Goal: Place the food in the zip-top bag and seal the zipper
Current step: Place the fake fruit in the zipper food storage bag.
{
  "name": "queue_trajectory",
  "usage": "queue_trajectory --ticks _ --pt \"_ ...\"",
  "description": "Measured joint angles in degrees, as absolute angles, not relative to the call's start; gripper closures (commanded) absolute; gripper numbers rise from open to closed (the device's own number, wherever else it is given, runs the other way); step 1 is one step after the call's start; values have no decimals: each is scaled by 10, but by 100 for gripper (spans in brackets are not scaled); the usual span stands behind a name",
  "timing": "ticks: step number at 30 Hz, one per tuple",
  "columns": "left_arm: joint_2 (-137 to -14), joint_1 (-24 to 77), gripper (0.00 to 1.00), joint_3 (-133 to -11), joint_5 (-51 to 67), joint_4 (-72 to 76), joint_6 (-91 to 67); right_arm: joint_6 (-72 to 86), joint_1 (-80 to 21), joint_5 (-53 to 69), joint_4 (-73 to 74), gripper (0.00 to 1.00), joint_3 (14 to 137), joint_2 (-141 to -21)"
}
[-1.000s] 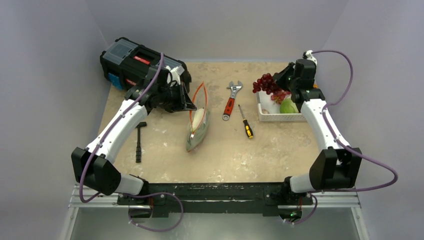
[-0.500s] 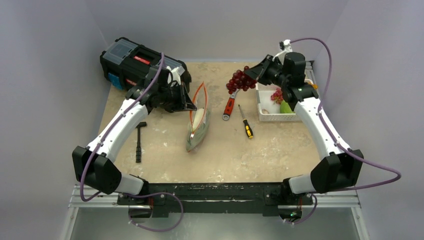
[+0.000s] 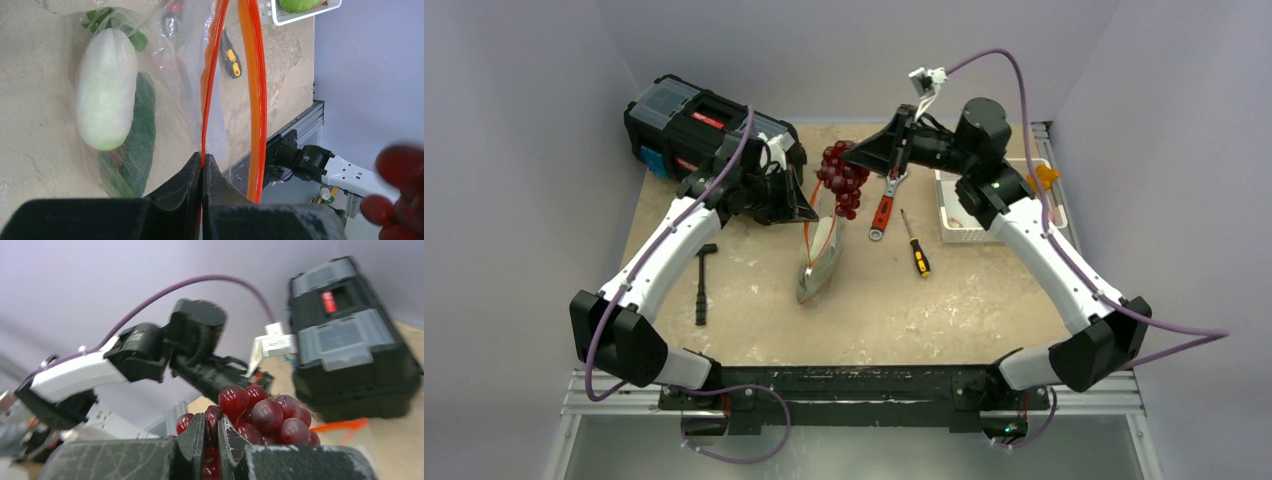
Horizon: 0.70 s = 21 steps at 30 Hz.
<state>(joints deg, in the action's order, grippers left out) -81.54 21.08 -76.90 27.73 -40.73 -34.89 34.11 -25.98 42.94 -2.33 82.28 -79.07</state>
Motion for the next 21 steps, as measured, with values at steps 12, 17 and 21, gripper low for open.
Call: queue_trajectory --ticks 12,17,21 --pt "-815 211 100 -769 281 -403 -349 358 -327 422 -94 100 806 -875" --pt "-815 211 100 -769 281 -403 -349 376 -334 378 -119 100 751 -870" --pt "-815 211 100 -767 279 -404 -349 381 -337 356 -143 100 723 -866"
